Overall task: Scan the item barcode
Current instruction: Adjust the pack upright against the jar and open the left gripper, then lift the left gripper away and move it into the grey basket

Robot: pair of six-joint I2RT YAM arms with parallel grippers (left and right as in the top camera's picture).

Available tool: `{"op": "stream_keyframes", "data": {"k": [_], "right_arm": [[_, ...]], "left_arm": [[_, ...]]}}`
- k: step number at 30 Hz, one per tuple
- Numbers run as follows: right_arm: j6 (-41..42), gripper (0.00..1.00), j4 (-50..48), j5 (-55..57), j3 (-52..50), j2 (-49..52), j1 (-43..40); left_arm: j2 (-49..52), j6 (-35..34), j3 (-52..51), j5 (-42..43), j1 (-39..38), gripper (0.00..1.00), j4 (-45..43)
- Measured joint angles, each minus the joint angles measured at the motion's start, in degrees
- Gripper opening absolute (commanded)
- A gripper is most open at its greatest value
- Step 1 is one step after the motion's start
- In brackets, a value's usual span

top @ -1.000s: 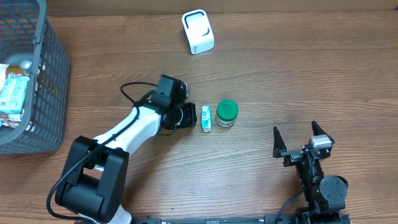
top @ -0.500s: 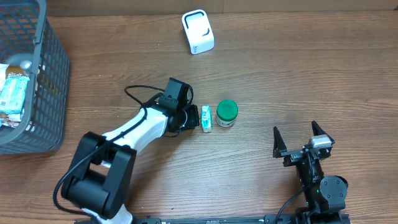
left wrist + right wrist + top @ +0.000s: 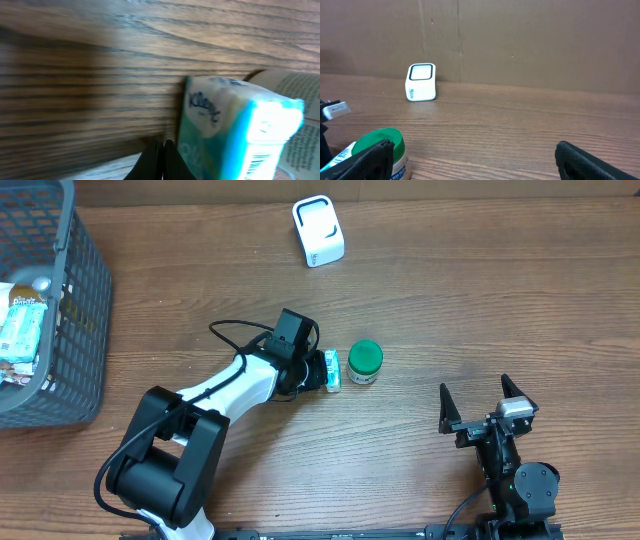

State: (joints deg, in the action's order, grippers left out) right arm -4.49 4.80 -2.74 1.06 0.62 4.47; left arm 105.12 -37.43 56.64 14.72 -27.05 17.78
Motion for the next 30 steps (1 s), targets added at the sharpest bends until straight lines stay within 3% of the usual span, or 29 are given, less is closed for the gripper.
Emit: {"op": "stream_keyframes", "data": {"k": [30], "right_arm": [[0.00,1.00,-0.02,0.00,0.00,0.00,0.02]], "left_arm": [[1.86,-4.46,0.02,0.85,-0.74,0.04,-4.81]]}}
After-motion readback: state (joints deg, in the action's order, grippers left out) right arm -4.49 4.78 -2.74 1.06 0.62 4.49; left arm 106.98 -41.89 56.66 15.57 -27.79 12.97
